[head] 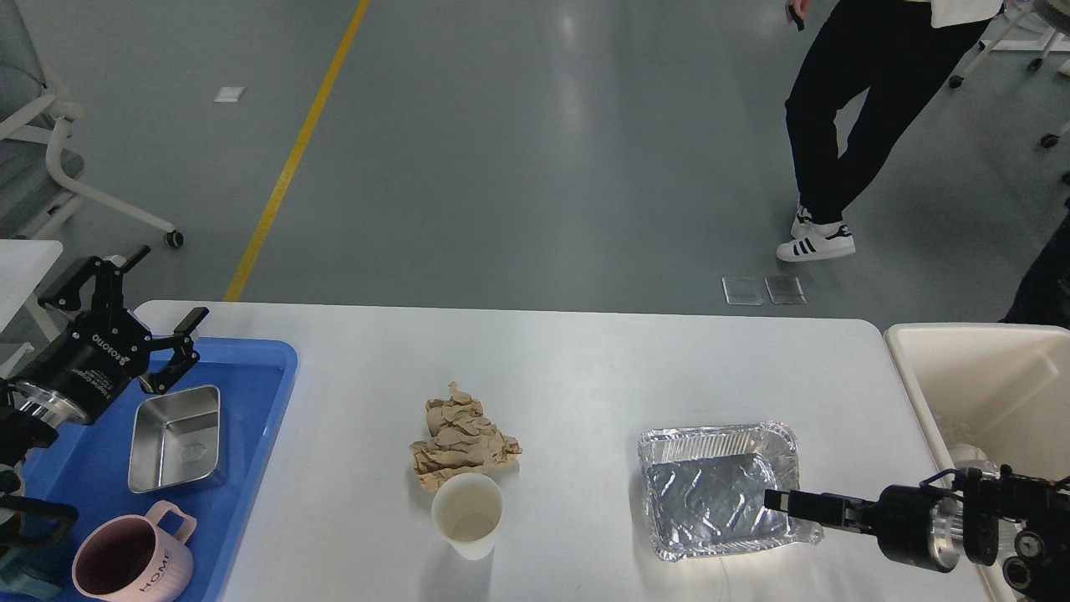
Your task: Tidy desktop
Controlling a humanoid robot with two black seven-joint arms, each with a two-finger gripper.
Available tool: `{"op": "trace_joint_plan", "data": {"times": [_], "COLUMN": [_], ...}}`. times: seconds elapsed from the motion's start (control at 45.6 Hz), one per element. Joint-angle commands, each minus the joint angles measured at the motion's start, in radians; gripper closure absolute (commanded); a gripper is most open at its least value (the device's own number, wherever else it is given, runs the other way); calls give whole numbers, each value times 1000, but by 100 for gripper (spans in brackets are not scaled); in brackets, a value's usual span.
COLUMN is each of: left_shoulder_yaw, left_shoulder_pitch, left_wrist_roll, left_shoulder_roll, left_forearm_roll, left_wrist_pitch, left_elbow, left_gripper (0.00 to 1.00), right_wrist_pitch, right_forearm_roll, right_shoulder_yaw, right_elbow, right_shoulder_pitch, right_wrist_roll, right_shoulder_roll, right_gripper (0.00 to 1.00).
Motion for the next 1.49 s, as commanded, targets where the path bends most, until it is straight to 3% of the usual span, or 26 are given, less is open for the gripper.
{"op": "trace_joint_plan", "data": {"times": [0.0, 0.461, 0.702, 0.834, 1.009, 1.119, 1.163, 1.47], "left_shoulder_yaw": [-1, -7, -11, -11, -12, -12, -20, -26], "left_shoulder_pitch": [0, 0, 0, 0, 0, 0, 0, 0], "left_wrist_roll": [-1, -1, -1, -1, -2, -2, -2, -2], "left_shoulder_roll": [1, 1, 1, 2, 2, 2, 2, 2], "left_forearm_roll": [0, 0, 0, 0, 0, 0, 0, 0], "left_wrist_pitch": [0, -14, -26, -26, -28, -28, -29, -38], "left_elbow": [0, 0, 0, 0, 0, 0, 0, 0], "left_gripper": [3, 3, 3, 3, 3, 3, 3, 3], "right_wrist_pitch": [-3, -37, -104, -104, -104, -104, -104, -109], "right_forearm_roll": [1, -2, 0, 0, 0, 0, 0, 0], "right_shoulder_yaw": [-19, -39, -106, -111, -137, -147, -149, -204], "right_elbow": [-22, -117, -124, -122, -119, -119, -118, -118], "right_shoulder_pitch": [16, 25, 33, 33, 36, 39, 39, 71], "right_wrist_roll": [3, 6, 6, 8, 12, 35, 42, 54], "right_shoulder_roll": [23, 107, 123, 121, 121, 121, 123, 121], "right_gripper": [0, 0, 2, 25, 69, 87, 100, 100]}}
